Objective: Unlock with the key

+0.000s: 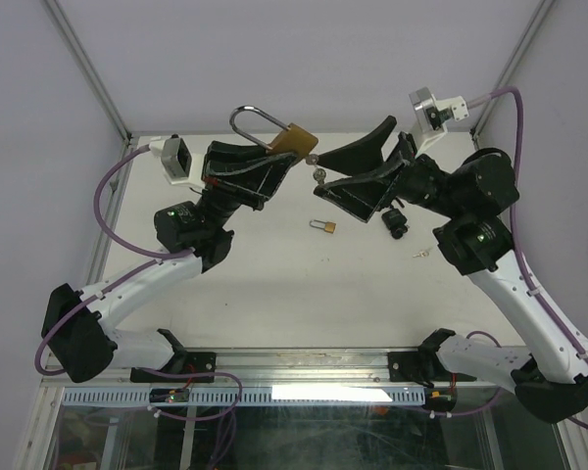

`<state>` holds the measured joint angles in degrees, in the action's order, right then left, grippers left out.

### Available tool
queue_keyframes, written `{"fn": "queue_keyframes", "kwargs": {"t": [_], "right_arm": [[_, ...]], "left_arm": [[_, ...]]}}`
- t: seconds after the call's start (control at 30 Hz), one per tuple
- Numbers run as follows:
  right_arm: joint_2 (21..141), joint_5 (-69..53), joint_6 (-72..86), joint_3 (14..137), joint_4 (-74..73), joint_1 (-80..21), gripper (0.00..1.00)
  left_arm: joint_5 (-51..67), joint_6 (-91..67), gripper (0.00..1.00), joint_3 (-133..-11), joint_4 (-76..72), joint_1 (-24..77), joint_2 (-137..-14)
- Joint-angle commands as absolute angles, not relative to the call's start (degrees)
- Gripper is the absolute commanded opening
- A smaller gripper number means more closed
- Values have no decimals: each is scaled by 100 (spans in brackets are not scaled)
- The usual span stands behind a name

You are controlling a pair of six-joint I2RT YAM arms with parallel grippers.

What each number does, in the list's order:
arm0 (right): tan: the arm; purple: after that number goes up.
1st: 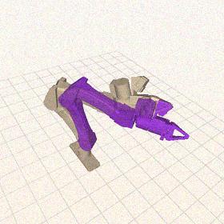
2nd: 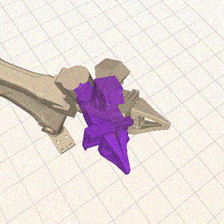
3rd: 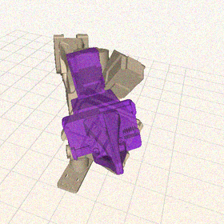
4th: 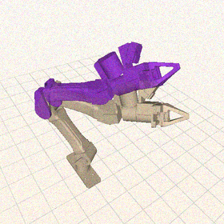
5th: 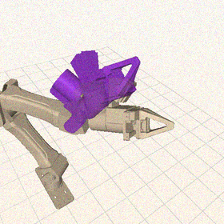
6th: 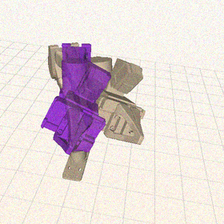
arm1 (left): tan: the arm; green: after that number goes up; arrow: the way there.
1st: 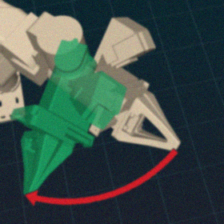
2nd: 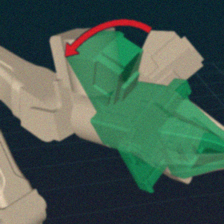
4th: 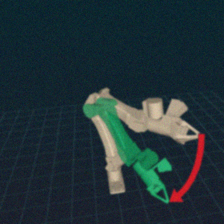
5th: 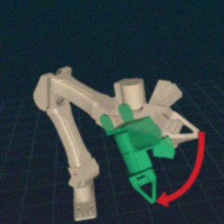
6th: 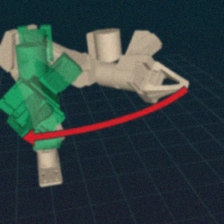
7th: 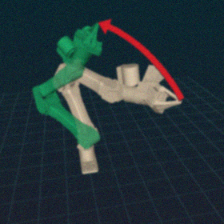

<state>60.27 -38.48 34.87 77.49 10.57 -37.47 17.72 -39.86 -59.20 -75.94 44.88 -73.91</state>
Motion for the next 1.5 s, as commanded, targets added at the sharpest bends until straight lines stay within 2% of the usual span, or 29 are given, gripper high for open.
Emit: {"fn": "queue_keyframes", "kwargs": {"t": [0.0,0.07,0.13,0.33,0.5,0.67,0.77,0.87,1.07,1.13,1.23,1.27,1.47], "right_arm": [[5825,-3801,3206,7794,824,-3744,84],[5855,-3885,3241,7854,795,-3736,98],[5907,-3874,3243,7964,699,-3734,99],[5930,-3341,3145,7950,911,-3727,87],[6089,-3179,2993,7937,1572,-3727,81],[6644,-3987,3187,8460,1703,-3727,57],[6668,-4108,3243,8455,1697,-3730,48],[6600,-4075,3243,8362,1707,-3722,34],[6536,-4087,3261,8261,1697,-3702,32],[6469,-4051,3269,8207,1709,-3684,27],[6442,-3996,3293,8182,1704,-3667,3],[6447,-3977,3308,8197,1699,-3667,0],[6579,-4133,3486,8333,1880,-3665,0]], "left_arm": [[1265,-3705,0,-6115,-8022,4349,-7230],[1262,-3709,0,-6111,-8000,4346,-7233],[1278,-3736,0,-6115,-8001,4354,-7242],[1329,-3808,0,-6127,-7976,4352,-7231],[1377,-3862,0,-6165,-7989,4354,-7233],[1380,-3880,0,-6169,-7995,4351,-7216],[1380,-3876,0,-6153,-8005,4351,-7192],[1363,-3876,0,-6130,-7999,4358,-7180],[1378,-3893,0,-6135,-8007,4351,-7191],[1380,-3894,0,-6133,-8005,4358,-7185],[1386,-3889,0,-6129,-7995,4352,-7189],[1395,-3893,0,-6134,-7991,4352,-7197],[1458,-4008,0,-6156,-7915,4356,-7232]]}}
